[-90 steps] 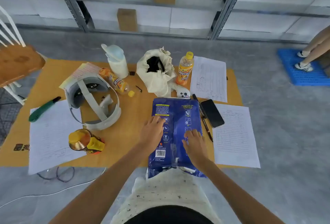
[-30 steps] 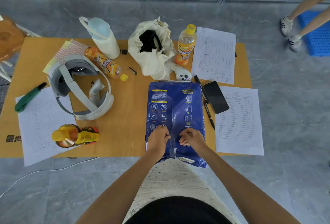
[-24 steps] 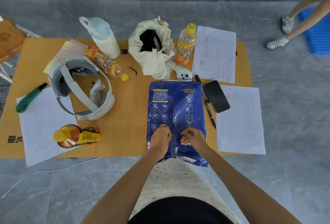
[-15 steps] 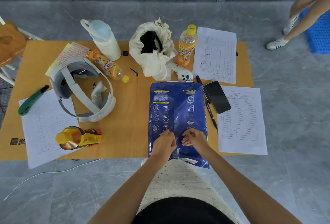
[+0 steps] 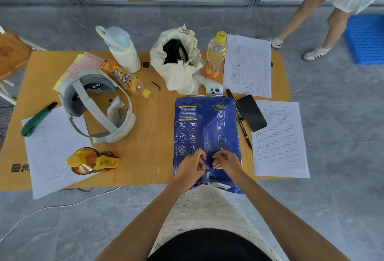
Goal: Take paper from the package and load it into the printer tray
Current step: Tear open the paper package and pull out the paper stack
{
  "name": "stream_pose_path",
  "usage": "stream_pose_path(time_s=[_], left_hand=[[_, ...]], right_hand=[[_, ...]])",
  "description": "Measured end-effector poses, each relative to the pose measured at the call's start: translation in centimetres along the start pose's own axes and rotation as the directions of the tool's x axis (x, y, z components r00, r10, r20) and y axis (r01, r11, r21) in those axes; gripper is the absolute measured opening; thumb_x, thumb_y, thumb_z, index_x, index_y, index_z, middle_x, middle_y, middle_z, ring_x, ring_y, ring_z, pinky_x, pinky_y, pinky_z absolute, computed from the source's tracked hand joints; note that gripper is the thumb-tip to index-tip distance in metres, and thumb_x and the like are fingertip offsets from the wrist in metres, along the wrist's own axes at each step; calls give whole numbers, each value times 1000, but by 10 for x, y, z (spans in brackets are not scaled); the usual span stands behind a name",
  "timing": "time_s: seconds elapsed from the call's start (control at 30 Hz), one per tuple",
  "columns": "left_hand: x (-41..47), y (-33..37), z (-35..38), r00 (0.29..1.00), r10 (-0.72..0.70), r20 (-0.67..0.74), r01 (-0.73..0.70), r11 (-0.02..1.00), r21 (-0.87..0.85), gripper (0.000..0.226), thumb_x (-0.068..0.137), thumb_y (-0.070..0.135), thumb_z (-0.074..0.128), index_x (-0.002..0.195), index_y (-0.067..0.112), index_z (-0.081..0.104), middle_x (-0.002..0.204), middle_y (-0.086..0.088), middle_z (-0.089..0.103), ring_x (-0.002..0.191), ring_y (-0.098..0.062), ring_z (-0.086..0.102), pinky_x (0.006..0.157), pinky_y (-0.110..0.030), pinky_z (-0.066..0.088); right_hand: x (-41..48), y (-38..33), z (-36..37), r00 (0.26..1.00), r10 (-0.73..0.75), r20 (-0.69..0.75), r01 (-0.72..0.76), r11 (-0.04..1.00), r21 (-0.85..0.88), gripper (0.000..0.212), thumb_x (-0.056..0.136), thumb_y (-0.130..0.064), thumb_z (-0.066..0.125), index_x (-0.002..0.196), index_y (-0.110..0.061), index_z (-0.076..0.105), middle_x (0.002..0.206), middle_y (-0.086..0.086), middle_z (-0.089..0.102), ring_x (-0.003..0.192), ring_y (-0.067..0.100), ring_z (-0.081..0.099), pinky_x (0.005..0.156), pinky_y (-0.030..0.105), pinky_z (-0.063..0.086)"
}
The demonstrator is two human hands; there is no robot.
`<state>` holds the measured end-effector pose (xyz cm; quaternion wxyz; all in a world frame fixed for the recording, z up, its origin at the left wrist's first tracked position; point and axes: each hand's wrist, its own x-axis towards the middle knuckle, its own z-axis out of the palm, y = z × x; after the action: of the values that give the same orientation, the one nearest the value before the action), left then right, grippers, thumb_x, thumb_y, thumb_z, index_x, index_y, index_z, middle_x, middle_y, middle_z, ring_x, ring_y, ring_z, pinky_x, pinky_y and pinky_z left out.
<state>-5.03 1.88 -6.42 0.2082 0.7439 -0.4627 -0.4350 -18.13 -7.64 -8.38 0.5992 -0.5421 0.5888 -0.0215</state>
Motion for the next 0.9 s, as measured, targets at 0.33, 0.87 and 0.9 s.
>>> stream_pose_path(time_s=[0.33, 0.87, 0.9], left_hand=[[-11, -14, 2, 991, -56, 118, 65, 995, -77, 18, 81, 3, 61, 94, 9, 72, 82, -7, 69, 66, -6, 57, 56, -6, 45], [-88, -9, 56, 974, -154, 165, 129, 980, 151, 19, 82, 9, 57, 86, 14, 74, 71, 12, 62, 73, -9, 59, 61, -9, 44], [-94, -10, 63, 970, -169, 174, 139, 975, 173, 21, 82, 8, 55, 85, 15, 75, 70, 11, 62, 74, -12, 62, 60, -8, 43]], right_hand=[[-20, 17, 7, 991, -13, -131, 6, 999, -54, 29, 92, -3, 46, 71, -17, 59, 65, 4, 61, 59, 17, 59, 59, 18, 51], [-50, 63, -29, 915, -402, 43, 338, 703, -626, 16, 88, -7, 55, 102, -12, 61, 109, 6, 55, 104, 20, 52, 83, 26, 48], [-52, 66, -34, 909, -411, 72, 355, 673, -648, 18, 88, -8, 56, 104, -12, 60, 111, 5, 54, 107, 19, 50, 85, 25, 47]])
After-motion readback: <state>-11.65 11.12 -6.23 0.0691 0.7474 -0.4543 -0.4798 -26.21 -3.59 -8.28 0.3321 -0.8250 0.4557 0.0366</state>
